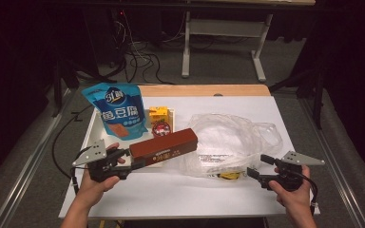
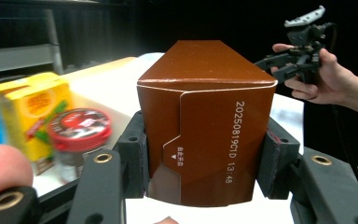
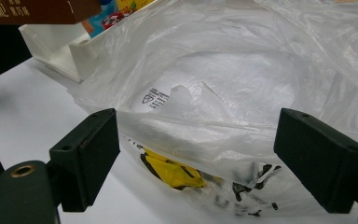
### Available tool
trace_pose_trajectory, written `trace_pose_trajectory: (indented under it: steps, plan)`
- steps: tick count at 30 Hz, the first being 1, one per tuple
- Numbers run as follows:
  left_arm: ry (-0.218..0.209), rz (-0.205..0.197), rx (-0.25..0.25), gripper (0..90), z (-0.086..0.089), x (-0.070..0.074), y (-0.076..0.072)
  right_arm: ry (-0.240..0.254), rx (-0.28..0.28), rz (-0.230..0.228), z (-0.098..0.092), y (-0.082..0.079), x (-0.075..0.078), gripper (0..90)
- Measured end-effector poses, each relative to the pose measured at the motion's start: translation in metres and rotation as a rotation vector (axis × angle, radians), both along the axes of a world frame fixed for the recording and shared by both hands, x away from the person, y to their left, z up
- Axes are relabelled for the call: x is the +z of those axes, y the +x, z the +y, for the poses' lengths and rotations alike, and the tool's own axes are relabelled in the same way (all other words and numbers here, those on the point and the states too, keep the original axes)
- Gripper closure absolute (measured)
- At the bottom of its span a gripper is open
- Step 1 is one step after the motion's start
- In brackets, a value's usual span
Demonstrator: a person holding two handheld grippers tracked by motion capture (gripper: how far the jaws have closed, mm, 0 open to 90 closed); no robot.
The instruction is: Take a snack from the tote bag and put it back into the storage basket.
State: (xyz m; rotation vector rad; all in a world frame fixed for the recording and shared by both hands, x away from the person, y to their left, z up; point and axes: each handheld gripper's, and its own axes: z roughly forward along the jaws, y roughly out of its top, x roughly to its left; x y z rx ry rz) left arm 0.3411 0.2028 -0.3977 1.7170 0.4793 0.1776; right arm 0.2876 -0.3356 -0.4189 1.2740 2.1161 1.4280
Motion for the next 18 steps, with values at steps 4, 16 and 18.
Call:
trace_pose_trajectory:
  steps: [4,16,18]
  plan:
    - [0.000,0.001,0.038,47.5,0.017,-0.001,0.000,-0.009,0.003,-0.001,0.002,0.001,-0.001,14.6]
    - [0.009,0.028,0.124,47.4,0.056,-0.010,-0.002,-0.010,0.001,0.005,0.004,0.004,-0.003,14.6]
    - [0.015,0.039,0.133,47.5,0.061,-0.013,-0.002,-0.009,0.003,0.005,0.005,0.005,-0.003,14.6]
